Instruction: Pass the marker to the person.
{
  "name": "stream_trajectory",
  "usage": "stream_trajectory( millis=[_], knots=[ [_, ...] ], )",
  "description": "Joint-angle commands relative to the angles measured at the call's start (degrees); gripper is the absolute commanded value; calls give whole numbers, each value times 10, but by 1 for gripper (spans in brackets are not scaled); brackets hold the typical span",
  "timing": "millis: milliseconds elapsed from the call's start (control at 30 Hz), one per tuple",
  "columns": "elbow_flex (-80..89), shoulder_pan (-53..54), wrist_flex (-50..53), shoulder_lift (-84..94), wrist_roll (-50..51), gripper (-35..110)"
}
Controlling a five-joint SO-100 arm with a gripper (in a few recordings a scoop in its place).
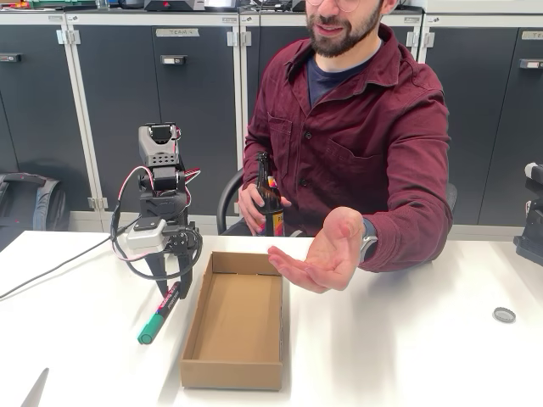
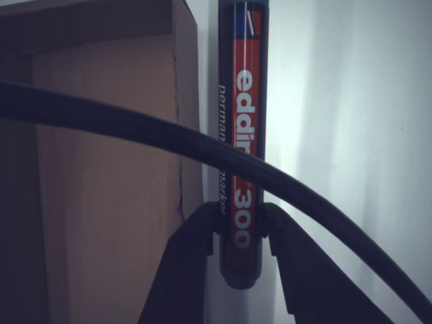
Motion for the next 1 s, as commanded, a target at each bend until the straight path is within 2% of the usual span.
stream_trajectory(
  millis=[0,700,967],
  knots=[
    [-1,-2,-15,40,-8,-5],
    [58,-88,4,117,-10,-5],
    [85,-143,-22,144,-15,-5]
  ],
)
